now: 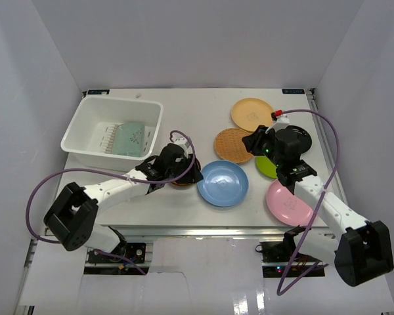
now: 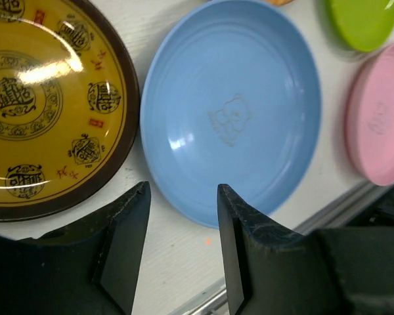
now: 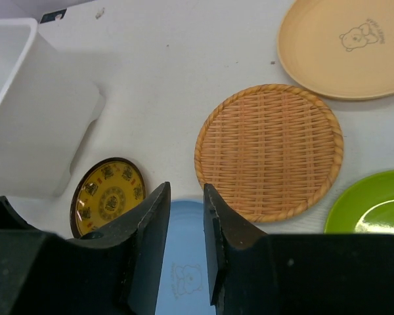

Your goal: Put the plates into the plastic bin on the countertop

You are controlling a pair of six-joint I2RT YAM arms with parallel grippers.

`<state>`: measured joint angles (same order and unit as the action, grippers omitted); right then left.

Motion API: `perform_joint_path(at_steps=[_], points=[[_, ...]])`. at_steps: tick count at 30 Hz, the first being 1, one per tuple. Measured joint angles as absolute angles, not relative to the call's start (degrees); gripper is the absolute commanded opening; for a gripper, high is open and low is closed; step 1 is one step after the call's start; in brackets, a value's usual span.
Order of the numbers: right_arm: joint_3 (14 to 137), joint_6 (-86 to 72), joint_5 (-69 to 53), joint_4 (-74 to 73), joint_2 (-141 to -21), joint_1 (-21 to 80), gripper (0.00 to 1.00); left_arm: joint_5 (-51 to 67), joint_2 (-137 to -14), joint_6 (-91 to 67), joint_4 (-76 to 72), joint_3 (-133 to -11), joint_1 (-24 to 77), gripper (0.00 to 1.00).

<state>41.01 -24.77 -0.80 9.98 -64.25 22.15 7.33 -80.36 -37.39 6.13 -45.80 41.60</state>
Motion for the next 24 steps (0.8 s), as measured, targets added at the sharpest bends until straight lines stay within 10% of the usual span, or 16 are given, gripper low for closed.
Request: perform_joint_path(at_steps=[18, 24], points=[[31.90, -23.81, -4.51, 9.47, -58.65, 21.12, 0.39, -4.49, -93.10, -37.69, 8.51, -48.58, 47.59, 0.38], [31.22, -23.79, -4.51, 9.50, -58.65, 21.10, 0.48, -4.60, -94.32, -38.17, 7.57, -49.56, 47.79, 0.00]])
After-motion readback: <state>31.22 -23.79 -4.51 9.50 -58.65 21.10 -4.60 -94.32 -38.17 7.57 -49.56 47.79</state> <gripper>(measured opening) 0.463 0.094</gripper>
